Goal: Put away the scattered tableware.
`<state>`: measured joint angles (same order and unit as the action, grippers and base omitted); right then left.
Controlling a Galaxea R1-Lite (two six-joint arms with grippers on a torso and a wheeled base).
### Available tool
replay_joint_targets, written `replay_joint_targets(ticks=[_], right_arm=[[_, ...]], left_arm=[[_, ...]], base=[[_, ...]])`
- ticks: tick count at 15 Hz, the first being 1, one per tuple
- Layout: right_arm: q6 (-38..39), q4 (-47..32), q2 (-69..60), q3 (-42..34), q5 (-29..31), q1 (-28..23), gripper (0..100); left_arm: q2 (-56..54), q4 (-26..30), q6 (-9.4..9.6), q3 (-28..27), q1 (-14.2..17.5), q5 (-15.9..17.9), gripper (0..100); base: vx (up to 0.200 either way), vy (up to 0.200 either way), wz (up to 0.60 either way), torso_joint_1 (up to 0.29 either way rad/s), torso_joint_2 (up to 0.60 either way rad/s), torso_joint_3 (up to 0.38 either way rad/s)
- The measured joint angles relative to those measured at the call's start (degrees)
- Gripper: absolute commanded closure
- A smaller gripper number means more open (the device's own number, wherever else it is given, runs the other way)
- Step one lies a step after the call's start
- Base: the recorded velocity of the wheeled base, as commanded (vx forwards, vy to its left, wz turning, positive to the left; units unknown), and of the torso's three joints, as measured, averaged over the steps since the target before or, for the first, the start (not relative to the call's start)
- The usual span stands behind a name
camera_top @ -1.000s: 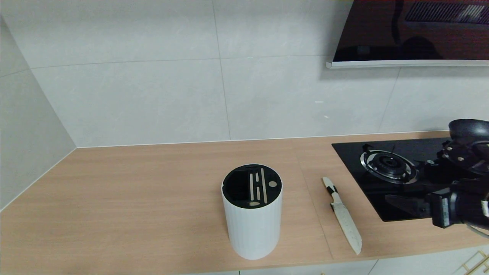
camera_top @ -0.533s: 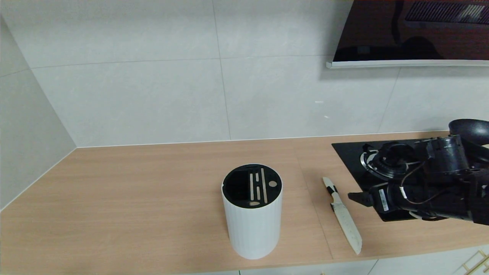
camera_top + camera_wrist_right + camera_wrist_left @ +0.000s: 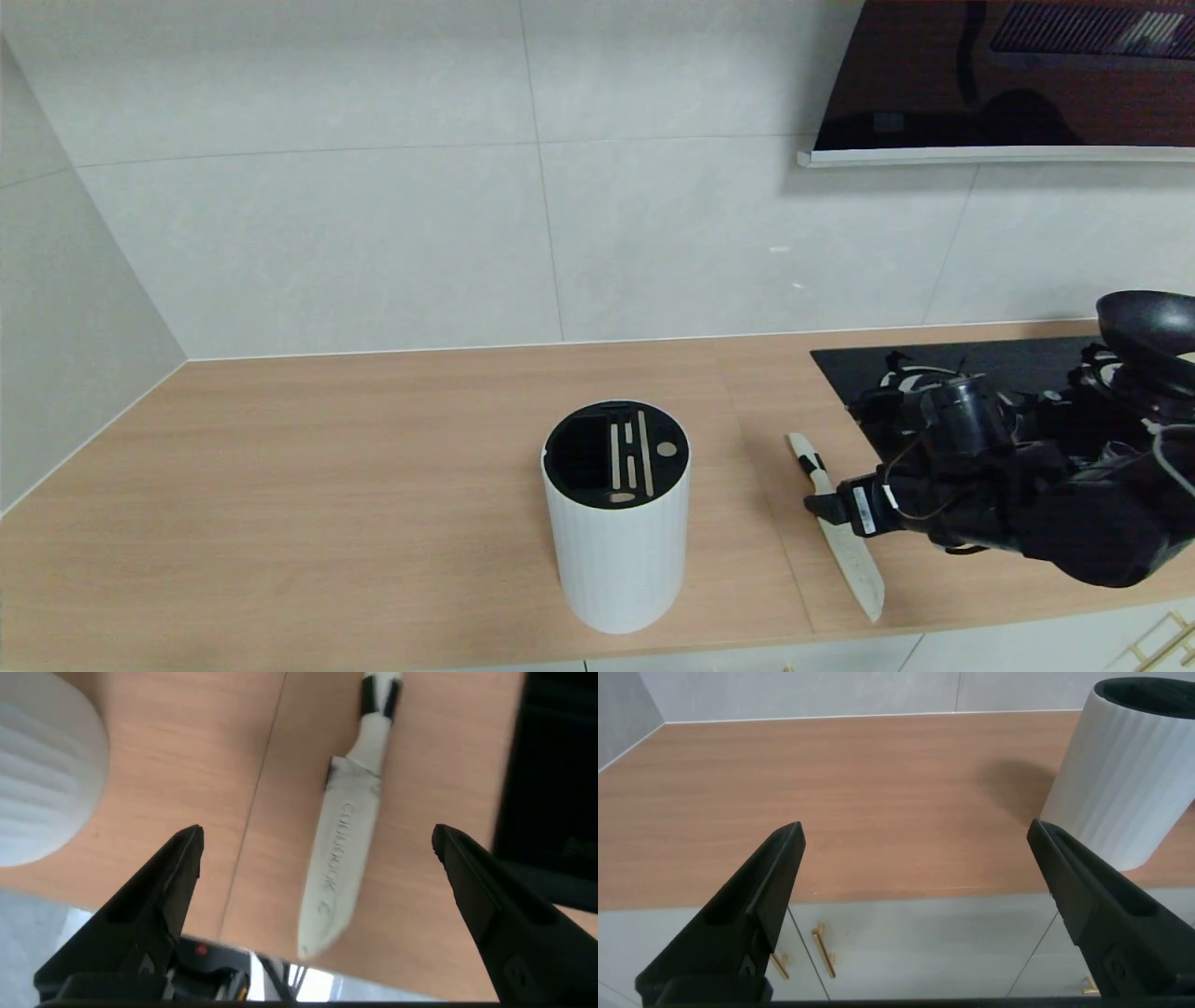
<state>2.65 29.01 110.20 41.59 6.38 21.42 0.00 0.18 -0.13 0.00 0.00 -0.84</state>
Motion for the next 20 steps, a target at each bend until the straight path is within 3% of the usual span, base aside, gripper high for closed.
replay_joint_targets(ticks=[5, 20], right_arm=[[0.26, 8.7, 10.11, 1.45, 3.15, -1.39, 0], [5.61, 9.0, 19.52, 6.34, 3.5, -2.63, 0]], left_arm=[[-0.02, 0.0, 0.0, 0.0, 0.0, -0.02, 0], [-0.02, 0.0, -0.02, 0.0, 0.0, -0.02, 0]], base=[[0.0, 0.0, 0.0, 0.0, 0.0, 0.0], [0.0, 0.0, 0.0, 0.0, 0.0, 0.0]])
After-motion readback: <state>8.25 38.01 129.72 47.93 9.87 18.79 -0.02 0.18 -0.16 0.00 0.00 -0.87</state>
